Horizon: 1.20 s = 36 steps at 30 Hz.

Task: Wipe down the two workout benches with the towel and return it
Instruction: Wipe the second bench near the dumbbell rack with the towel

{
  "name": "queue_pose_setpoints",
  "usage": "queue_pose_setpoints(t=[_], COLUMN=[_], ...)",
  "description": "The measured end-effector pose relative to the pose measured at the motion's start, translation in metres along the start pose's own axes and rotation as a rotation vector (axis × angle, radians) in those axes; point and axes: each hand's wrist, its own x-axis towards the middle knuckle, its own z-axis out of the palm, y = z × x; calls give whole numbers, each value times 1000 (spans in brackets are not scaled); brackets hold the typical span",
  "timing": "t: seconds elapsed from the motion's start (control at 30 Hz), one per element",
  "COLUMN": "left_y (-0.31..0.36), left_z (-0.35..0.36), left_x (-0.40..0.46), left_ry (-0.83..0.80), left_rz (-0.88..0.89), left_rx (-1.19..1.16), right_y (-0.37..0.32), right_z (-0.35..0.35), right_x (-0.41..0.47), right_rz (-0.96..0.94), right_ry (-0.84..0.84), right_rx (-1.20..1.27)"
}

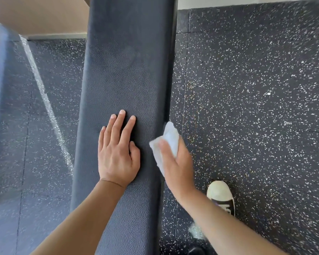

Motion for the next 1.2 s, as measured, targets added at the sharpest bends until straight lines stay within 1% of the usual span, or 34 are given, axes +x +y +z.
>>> queue_pose_setpoints(t=[0.17,0.27,0.33,0.47,0.6,0.73,0.83,0.9,0.97,1.0,1.07,1.2], left_y=[-1,-1,-1,-1,-2,0,6,5,-6,-11,-20,-20], left_z=[1,0,0,1,1,-2,-7,-13,-20,-23,-24,-21], left_x=[0,-1,-1,-3,-7,-36,-93,-149,-209,-234,-261,-260], left_ry=[12,21,25,42,124,128,57,-18,-96,-113,-96,-60], left_rz=[0,3,5,9,-53,-125,-147,-111,-39,-15,-15,-28], left_rx=[-1,-11,-20,-31,-70,-119,-123,-118,-75,-55,-21,-33], right_y=[-41,-48,-39,-1,31,26,5,-3,4,10,33,93], right_z=[13,19,18,13,12,9,12,17,19,19,17,10], right_x=[97,116,97,16,-50,-33,2,13,3,-11,-54,-171], right_rz=[-34,-90,-118,-125,-145,-108,-88,-88,-75,-75,-59,-34], right_ry=[87,124,117,75,72,93,145,191,204,190,150,77], right_rx=[49,82,79,73,56,41,66,53,45,56,78,36])
